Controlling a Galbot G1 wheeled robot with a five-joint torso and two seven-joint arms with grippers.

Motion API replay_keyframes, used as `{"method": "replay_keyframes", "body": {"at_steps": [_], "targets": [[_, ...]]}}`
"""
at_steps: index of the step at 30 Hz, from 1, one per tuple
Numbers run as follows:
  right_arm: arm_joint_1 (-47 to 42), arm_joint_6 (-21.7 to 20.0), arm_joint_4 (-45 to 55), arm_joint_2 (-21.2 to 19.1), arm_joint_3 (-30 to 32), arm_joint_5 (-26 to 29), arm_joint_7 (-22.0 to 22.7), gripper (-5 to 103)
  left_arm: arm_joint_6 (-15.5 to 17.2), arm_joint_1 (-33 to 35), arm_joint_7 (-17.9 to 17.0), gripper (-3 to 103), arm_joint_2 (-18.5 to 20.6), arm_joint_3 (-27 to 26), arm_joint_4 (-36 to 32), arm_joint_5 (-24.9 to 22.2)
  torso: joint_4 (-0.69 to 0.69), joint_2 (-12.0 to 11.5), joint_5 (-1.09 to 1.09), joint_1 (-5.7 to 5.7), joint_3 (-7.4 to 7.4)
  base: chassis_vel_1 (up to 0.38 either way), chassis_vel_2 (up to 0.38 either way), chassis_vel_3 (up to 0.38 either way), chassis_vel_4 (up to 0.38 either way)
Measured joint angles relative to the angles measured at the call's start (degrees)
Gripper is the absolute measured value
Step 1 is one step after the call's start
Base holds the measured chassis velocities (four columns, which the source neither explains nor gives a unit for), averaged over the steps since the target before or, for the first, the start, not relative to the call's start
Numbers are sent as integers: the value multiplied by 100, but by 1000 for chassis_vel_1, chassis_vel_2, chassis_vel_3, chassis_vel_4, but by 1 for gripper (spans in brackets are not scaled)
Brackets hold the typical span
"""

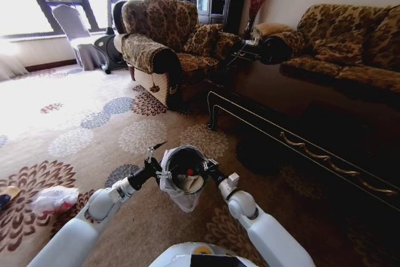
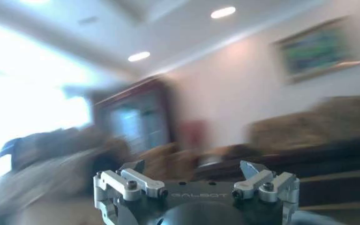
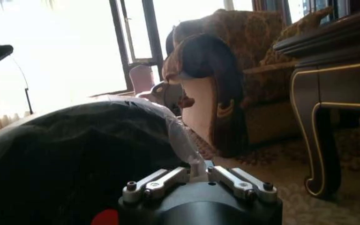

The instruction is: Pick up the trash from the ground and place it into the trash bin.

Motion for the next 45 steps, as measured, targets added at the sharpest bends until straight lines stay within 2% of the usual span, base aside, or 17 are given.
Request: {"method": "replay_keyframes", "body": {"at_steps": [2,3,4,6,7,9,10,15,18,19,21,22,25,26,29,37,45], "targets": [[-119,67,51,-48,230,5,0,0,970,169,-1758,100,-471,-153,-135,-307,1,0,1,-1,0,0,0,0,0],[-119,67,51,-48,230,5,0,0,970,169,-1758,100,-471,-153,-135,-307,1,0,1,-1,0,0,0,0,0],[-156,81,63,-57,304,10,1,0,1300,158,-2310,100,-594,-221,-132,-426,0,0,0,-1,0,0,0,0,0],[-262,118,102,-81,458,47,2,0,1992,1,-3596,100,-821,-463,-22,-1124,0,0,-2,-1,0,0,0,0,0],[-262,118,102,-81,458,47,2,0,1992,1,-3596,100,-821,-463,-22,-1124,0,0,-2,-1,0,0,0,0,0],[-384,159,116,-116,556,67,1,0,2446,-244,-4426,100,-866,-828,290,-2208,-2,0,0,-1,0,0,0,0,0],[-429,168,127,-123,579,67,1,0,2489,-291,-4500,100,-848,-931,418,-2423,-3,0,-1,-1,0,0,0,0,0],[-566,191,191,-115,647,64,1,0,2454,-383,-4379,100,-728,-1211,996,-2447,-1,0,2,-1,0,29,33,-13,-30],[-646,250,213,-74,732,56,1,0,2032,-390,-3692,100,-518,-1312,1952,-1540,-1,0,-4,0,0,99,98,-89,-104],[-646,250,213,-74,732,56,1,0,2032,-390,-3692,100,-518,-1312,1952,-1540,-1,0,-4,0,0,144,119,-98,-147],[-682,276,213,-56,758,55,1,0,1794,-312,-3189,100,-421,-1403,2326,-1025,0,0,1,0,0,190,202,-174,-175],[-682,276,213,-56,758,55,1,0,1794,-312,-3189,100,-421,-1403,2326,-1025,0,0,1,0,0,190,233,-184,-202],[-688,316,204,-1,724,74,0,0,1489,-234,-2561,100,-423,-1542,2570,-587,0,0,-4,0,0,222,218,-202,-233],[-688,316,204,-1,724,74,0,0,1489,-234,-2561,100,-423,-1542,2570,-587,0,0,-4,0,0,218,211,-205,-220],[-691,348,200,57,706,80,-4,0,1243,-88,-2067,100,-488,-1703,2464,-447,5,0,-2,1,0,168,162,-130,-95],[-738,369,207,40,757,91,0,0,1354,-74,-2080,100,-593,-1731,2197,-476,-7,0,1,1,0,18,14,-9,3],[-835,370,255,-8,852,91,0,0,1975,-202,-2472,100,-615,-1615,2311,-617,1,0,-1,0,0,34,34,24,28]]}}
